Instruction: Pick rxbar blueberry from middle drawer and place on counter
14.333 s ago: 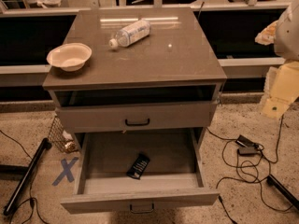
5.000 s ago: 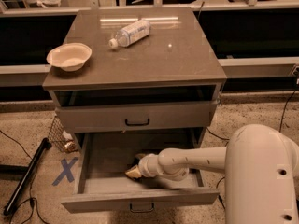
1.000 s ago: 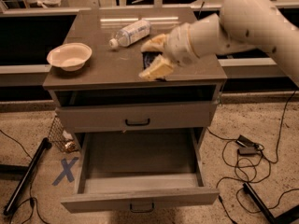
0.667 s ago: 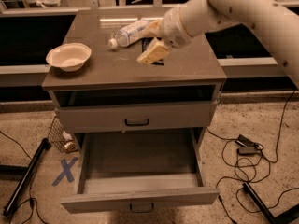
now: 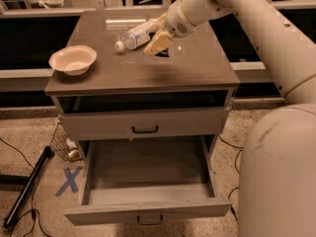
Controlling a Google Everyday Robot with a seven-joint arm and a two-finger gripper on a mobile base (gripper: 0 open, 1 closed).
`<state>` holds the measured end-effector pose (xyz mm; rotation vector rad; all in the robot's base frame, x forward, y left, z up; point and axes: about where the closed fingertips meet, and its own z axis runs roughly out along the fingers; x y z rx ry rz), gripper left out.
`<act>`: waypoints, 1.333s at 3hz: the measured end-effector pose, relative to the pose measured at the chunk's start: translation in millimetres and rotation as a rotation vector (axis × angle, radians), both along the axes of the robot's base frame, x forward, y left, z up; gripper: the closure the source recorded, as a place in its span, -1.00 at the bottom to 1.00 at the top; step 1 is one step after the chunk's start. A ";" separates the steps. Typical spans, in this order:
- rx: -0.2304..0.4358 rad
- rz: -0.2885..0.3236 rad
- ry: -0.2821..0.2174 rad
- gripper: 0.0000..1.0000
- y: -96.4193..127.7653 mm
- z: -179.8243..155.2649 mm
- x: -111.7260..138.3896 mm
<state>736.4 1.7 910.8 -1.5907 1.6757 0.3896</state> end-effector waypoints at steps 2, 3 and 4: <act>0.006 -0.134 0.099 0.07 -47.7 -55.9 37.6; 0.026 -0.156 0.123 -0.40 -73.1 -78.8 36.5; 0.028 -0.156 0.128 -0.85 -73.8 -82.8 36.4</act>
Offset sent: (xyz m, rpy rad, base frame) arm 0.0480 -0.0853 -0.0833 -0.0110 0.1463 -0.2139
